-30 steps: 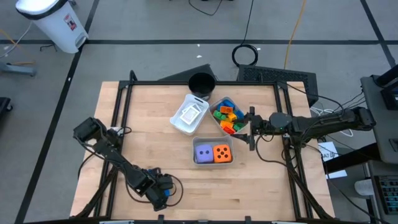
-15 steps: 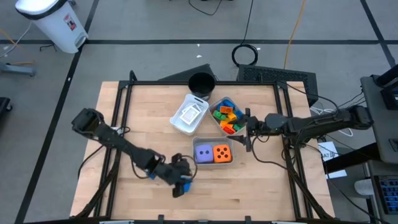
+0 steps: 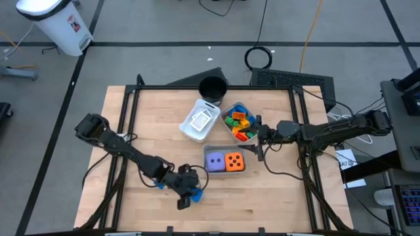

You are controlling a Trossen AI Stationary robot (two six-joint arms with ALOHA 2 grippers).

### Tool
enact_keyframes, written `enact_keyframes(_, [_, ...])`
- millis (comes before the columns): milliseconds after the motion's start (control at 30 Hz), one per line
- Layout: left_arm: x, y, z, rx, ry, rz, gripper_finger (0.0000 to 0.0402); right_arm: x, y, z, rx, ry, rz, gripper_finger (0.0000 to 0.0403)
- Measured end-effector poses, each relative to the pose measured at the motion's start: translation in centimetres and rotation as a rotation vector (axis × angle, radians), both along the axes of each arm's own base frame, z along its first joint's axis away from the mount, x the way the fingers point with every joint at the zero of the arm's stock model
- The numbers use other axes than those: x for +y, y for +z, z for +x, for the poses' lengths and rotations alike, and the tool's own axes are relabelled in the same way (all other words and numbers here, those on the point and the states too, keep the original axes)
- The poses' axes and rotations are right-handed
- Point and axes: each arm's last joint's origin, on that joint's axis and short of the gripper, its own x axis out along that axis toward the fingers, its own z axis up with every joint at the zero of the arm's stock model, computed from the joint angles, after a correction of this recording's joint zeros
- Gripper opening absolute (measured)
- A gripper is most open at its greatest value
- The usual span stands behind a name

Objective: Pick & Place Toys
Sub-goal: Put the blue game piece into the top gray bin

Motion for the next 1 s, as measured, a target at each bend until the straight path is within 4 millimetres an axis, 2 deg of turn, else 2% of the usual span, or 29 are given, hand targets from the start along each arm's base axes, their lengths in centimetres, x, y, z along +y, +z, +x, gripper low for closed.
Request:
enact_keyframes(200, [-1.2,-1.0,-0.2,-0.039,-0.100,0.133,0.0243,0.0,0.0,0.0,-0.004,-0.001,0.010,0.0274])
enact_keyframes(367, [-2.3,-2.9,-0.1,-0.030,-0.180,0.192,0.0305,0.0,0.0,0.0,-0.004,-0.001,0.008,0.0274])
enact_keyframes(533, [-2.4,-4.8,0.2,0.016,-0.145,0.242,0.0320,0.0,0.0,0.0,-0.004,-0.001,0.007,0.0274])
enact_keyframes(700, [-1.2,-5.6,0.0,0.130,0.027,0.244,0.0321,0.0,0.0,0.0,-0.004,-0.001,0.010,0.0274])
enact_keyframes(833, [-0.4,-5.4,-0.8,0.222,0.095,0.251,0.0321,0.0,0.0,0.0,-0.004,-0.001,0.010,0.0274])
enact_keyframes(1000, [0.1,-3.2,-1.4,0.197,0.056,0.247,0.0321,0.0,0.0,0.0,-0.003,-0.001,0.008,0.0274])
